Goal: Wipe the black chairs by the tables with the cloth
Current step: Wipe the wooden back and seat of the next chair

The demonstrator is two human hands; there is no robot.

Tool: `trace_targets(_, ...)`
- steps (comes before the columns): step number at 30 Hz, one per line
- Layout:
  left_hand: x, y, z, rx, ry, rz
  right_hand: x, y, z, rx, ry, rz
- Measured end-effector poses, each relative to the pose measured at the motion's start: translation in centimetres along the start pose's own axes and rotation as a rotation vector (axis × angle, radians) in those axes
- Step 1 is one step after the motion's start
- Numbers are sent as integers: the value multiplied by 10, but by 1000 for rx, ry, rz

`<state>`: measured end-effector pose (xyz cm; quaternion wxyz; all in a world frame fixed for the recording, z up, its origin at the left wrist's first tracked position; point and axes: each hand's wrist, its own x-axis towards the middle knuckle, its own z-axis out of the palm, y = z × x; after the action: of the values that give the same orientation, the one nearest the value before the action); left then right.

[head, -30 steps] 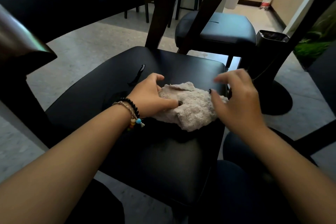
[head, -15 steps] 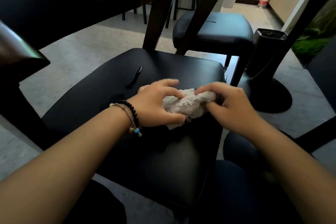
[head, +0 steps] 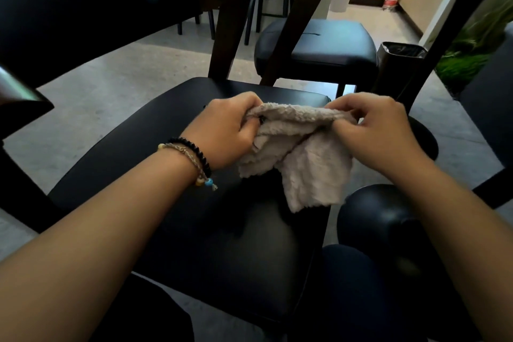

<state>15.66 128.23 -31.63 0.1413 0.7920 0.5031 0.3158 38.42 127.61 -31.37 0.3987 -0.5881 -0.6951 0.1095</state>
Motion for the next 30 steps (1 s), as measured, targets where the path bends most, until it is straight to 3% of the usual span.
trace_targets(5,7,1,-6,181,232,96,9,-6,-9,-17,108,23)
trace_targets(9,4,12,-5,167,474,157,11,-17,-14,61,337,-23)
trace_targets(10,2,16,-2,118,458,132,11,-21,-12,108,356,14)
trace_targets(12,-2,23,8,-106,267,31,10,-28,-3,329,274,160)
trace_targets(14,-6,31,18,-531,-10,-139,5,-35,4,693,24,286)
trace_targets(16,-7,33,29,-850,-61,-313,-1,-36,8,850,-178,243)
trace_targets(20,-4,30,37,-968,140,-552,-8,-25,15,594,-91,1)
trace_targets(25,-12,30,34,-1285,60,-615,-23,-16,28,246,-285,-219)
trace_targets(28,-15,23,30,-1124,34,-645,-21,-7,45,132,-253,-333)
trace_targets(30,-20,11,25,-933,33,-636,-16,-3,50,212,-195,-186)
